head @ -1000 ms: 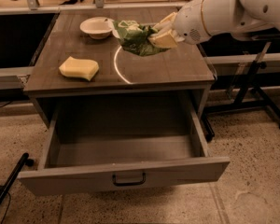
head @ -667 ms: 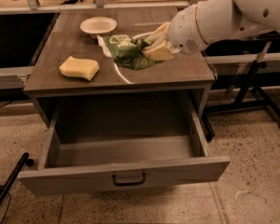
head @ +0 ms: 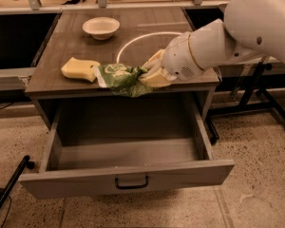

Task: Place green jalapeno chip bag into top drawer

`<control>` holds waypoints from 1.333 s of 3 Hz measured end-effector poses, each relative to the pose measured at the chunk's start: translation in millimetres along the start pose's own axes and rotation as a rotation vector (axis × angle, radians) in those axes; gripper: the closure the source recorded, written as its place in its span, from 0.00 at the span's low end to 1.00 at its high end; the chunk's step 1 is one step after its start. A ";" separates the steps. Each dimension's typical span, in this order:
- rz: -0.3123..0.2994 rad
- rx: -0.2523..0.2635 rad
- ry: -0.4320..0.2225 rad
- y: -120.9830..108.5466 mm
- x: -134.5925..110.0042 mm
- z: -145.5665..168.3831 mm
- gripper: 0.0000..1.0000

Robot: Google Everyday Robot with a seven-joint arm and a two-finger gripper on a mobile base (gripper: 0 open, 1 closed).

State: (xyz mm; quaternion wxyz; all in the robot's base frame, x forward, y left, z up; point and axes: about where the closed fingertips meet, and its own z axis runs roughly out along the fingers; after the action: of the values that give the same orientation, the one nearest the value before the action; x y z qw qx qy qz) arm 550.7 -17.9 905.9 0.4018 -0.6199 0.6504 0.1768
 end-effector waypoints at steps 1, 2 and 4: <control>-0.003 0.004 -0.003 -1.8 -2.2 -1.4 1.00; 0.031 -0.022 0.021 10.8 13.3 15.6 1.00; 0.153 -0.114 0.096 53.9 69.4 62.6 1.00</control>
Offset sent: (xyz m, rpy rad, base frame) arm -0.0142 0.0088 -0.0744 -0.0426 0.1333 -0.0325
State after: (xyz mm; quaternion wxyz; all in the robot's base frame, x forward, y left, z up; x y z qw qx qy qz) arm 524.9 -9.4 801.5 0.3196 -0.5982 0.7032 0.2135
